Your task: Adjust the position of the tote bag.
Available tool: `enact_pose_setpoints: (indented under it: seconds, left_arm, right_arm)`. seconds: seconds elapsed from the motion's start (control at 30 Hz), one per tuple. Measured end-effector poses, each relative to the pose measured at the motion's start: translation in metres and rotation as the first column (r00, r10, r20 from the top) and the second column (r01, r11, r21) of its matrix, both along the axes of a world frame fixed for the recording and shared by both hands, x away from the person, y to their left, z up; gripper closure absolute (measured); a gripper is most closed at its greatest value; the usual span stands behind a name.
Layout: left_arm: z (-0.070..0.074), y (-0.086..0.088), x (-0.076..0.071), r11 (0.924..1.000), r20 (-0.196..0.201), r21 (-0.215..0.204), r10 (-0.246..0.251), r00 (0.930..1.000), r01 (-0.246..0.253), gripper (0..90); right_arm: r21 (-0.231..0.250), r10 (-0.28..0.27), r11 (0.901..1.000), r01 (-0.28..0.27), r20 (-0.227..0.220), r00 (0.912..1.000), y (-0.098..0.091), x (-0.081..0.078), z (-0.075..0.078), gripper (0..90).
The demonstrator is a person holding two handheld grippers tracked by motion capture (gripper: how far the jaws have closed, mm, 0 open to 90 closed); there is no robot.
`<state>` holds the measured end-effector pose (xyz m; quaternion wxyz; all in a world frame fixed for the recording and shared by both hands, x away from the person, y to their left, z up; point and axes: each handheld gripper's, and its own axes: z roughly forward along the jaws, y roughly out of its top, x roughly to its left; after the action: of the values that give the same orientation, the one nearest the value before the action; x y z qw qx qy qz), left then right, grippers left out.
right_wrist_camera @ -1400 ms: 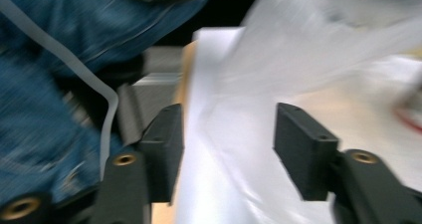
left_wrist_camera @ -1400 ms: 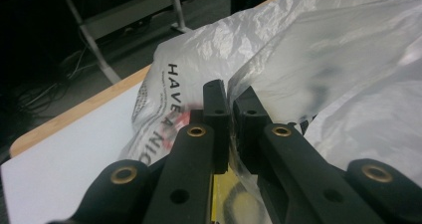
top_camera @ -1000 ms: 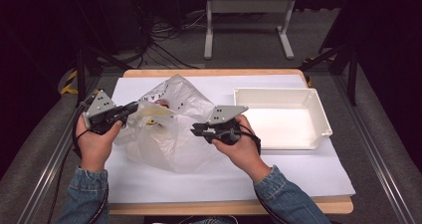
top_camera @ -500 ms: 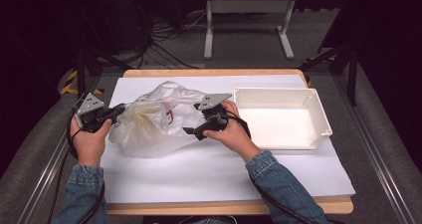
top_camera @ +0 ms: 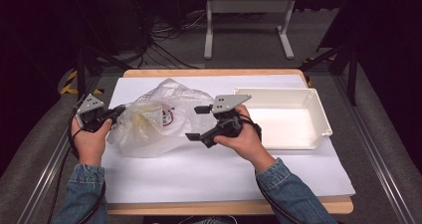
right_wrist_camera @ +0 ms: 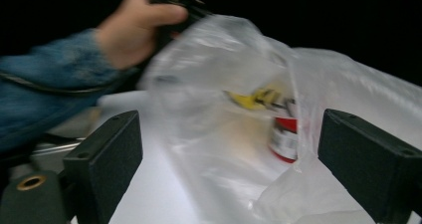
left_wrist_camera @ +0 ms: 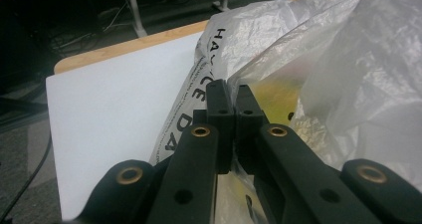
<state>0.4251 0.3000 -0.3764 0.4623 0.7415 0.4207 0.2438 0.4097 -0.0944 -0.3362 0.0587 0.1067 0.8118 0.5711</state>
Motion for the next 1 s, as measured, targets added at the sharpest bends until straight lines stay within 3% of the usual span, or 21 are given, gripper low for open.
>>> enact_pose_setpoints:
  seconds: [0.07, 0.17, 0.23, 0.33, 0.4, 0.47, 0.5, 0.53, 0.57, 0.67, 0.83, 1.0]
  left_arm:
    - [-0.001, 0.000, 0.001, 1.0000, -0.004, -0.006, -0.001, 1.0000, 0.001, 89.1]
    - [-0.001, 0.000, 0.001, 1.0000, -0.008, -0.006, 0.000, 1.0000, 0.000, 89.1]
    - [-0.001, -0.001, 0.002, 1.0000, -0.007, -0.008, 0.001, 1.0000, -0.001, 89.0]
    - [-0.002, -0.001, 0.003, 1.0000, -0.011, -0.008, -0.004, 0.9999, 0.004, 88.9]
    - [-0.002, -0.001, 0.003, 1.0000, -0.015, -0.007, -0.006, 0.9999, 0.006, 88.7]
    - [-0.002, -0.001, 0.004, 0.9999, -0.016, -0.011, -0.009, 0.9998, 0.009, 88.5]
    - [-0.002, -0.001, 0.004, 0.9999, -0.016, -0.011, -0.009, 0.9998, 0.009, 88.5]
    - [-0.002, -0.001, 0.003, 0.9999, -0.015, -0.012, -0.011, 0.9998, 0.010, 88.5]
    - [-0.002, -0.001, 0.003, 0.9998, -0.014, -0.014, -0.012, 0.9998, 0.012, 88.4]
    - [0.001, -0.002, 0.001, 0.9995, -0.009, -0.021, -0.022, 0.9997, 0.022, 88.4]
    - [0.009, -0.011, -0.004, 0.9980, 0.010, -0.012, -0.062, 0.9980, 0.062, 87.9]
    - [0.021, -0.021, -0.010, 0.9939, 0.039, -0.010, -0.109, 0.9933, 0.110, 87.5]
  right_arm:
    - [-0.003, 0.063, 0.9980, -0.063, -0.023, 0.9977, -0.003, -0.007, 0.000, 10.9]
    - [-0.107, 0.102, 0.9891, -0.102, 0.000, 0.9948, -0.001, -0.016, -0.011, 12.4]
    - [-0.163, 0.101, 0.9816, -0.100, -0.007, 0.9949, 0.001, -0.017, -0.021, 14.3]
    - [-0.235, 0.050, 0.9706, -0.052, -0.015, 0.9987, 0.006, -0.010, -0.040, 20.0]
    - [-0.291, 0.023, 0.9564, -0.026, -0.012, 0.9997, 0.009, -0.006, -0.050, 32.1]
    - [-0.333, 0.024, 0.9423, -0.030, -0.022, 0.9995, 0.010, -0.002, -0.057, 58.2]
    - [-0.333, 0.024, 0.9423, -0.030, -0.022, 0.9995, 0.010, -0.002, -0.057, 58.2]
    - [-0.351, 0.027, 0.9353, -0.042, -0.048, 0.9985, 0.010, -0.002, -0.059, 82.2]
    - [-0.356, 0.032, 0.9333, -0.049, -0.055, 0.9980, 0.009, -0.003, -0.059, 90.0]
    - [-0.342, 0.037, 0.9380, -0.057, -0.064, 0.9973, 0.006, -0.008, -0.054, 90.0]
    - [-0.313, 0.105, 0.9415, -0.124, -0.076, 0.9915, 0.000, -0.029, -0.038, 90.0]
    - [-0.319, 0.219, 0.9156, -0.244, -0.112, 0.9691, -0.010, -0.055, -0.024, 90.0]
